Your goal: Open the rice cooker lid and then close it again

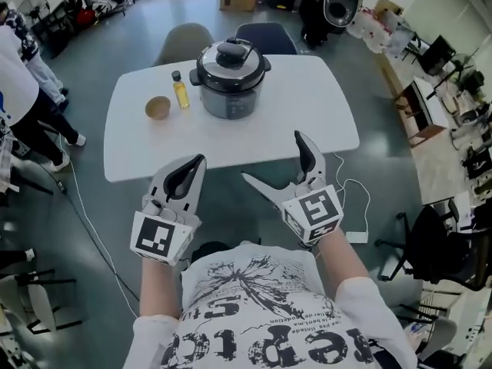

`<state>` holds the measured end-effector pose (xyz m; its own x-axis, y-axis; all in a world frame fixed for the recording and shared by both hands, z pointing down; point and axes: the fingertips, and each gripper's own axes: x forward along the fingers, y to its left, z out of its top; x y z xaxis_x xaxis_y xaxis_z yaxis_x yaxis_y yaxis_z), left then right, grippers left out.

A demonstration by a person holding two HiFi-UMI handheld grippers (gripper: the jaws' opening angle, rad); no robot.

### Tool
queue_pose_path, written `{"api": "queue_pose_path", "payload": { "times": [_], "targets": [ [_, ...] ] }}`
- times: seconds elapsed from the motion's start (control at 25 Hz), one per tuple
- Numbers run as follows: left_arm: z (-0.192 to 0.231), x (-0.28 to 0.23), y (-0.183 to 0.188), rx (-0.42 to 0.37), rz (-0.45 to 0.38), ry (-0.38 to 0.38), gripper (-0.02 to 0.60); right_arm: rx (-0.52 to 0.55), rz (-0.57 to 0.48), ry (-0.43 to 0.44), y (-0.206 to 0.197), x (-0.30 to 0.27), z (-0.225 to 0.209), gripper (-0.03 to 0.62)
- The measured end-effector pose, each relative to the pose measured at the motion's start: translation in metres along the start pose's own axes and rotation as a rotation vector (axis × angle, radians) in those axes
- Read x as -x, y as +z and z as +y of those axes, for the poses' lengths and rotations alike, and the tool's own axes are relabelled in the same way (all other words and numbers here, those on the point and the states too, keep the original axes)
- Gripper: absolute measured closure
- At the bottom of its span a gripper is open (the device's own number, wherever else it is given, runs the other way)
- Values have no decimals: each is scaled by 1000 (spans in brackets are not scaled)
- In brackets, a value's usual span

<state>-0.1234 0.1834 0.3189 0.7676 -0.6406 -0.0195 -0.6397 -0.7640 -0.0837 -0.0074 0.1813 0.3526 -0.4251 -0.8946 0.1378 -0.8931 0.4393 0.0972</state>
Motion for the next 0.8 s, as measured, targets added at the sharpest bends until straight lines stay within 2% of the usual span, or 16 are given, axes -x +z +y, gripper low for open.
{"api": "queue_pose_path", "payload": {
  "times": [0.2,0.32,0.56,0.8],
  "targets": [
    [22,-42,-13,-1,65,46,568,-30,27,61,-6,-40,-42,3],
    [37,-68,-14,15,66,69,568,-46,45,82,-9,-64,-66,3],
    [74,-126,-24,27,77,59,569,-49,81,110,-10,-120,-105,3],
    [134,-190,-31,18,84,55,569,-58,161,173,-11,-201,-146,8]
  ]
}}
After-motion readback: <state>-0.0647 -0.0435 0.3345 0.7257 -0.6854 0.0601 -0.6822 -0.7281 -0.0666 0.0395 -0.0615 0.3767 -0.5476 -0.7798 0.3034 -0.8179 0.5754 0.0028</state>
